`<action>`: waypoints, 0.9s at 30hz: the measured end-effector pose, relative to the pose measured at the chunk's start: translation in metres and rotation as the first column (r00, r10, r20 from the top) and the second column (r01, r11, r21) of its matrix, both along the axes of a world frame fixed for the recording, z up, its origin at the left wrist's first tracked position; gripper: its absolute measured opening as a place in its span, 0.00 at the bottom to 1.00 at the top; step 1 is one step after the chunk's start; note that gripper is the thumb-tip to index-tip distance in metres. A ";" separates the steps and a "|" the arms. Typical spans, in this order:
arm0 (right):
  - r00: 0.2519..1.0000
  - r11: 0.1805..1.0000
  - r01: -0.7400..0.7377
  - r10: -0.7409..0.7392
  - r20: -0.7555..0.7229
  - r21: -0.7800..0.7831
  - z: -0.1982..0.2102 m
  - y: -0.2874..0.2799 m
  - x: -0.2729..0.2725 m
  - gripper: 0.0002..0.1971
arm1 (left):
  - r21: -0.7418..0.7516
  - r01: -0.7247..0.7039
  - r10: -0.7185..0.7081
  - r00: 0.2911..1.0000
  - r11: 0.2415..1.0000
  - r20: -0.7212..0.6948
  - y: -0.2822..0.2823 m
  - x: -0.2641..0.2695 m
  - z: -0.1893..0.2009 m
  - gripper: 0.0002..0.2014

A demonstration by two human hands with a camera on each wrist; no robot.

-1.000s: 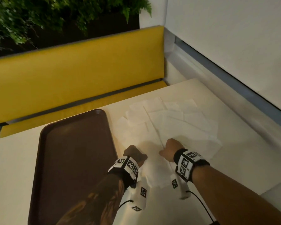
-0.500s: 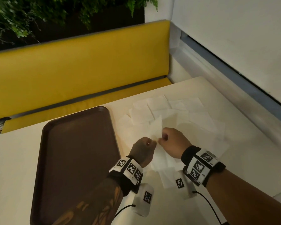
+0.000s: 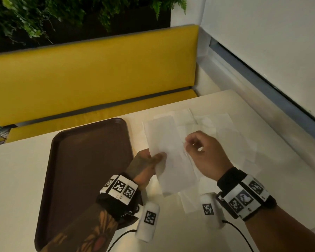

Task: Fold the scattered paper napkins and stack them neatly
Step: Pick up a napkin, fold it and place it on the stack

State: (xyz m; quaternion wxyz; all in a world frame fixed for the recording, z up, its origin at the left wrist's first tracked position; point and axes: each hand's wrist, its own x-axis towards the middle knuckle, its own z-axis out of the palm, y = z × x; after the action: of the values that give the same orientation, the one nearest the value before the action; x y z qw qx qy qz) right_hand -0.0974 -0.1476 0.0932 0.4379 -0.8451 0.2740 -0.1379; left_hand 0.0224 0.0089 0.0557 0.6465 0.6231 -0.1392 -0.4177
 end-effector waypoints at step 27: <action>0.957 0.943 -0.267 0.237 0.165 0.199 0.005 0.017 0.017 0.10 | 0.024 -0.142 0.118 0.892 0.990 0.436 0.044 0.019 0.030 0.23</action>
State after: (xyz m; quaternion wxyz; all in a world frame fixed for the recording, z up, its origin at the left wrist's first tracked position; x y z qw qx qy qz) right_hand -0.0808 -0.1303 0.0984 0.5605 -0.8080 0.1459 -0.1079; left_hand 0.0409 0.0528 0.0854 0.6083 0.7259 -0.2261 -0.2279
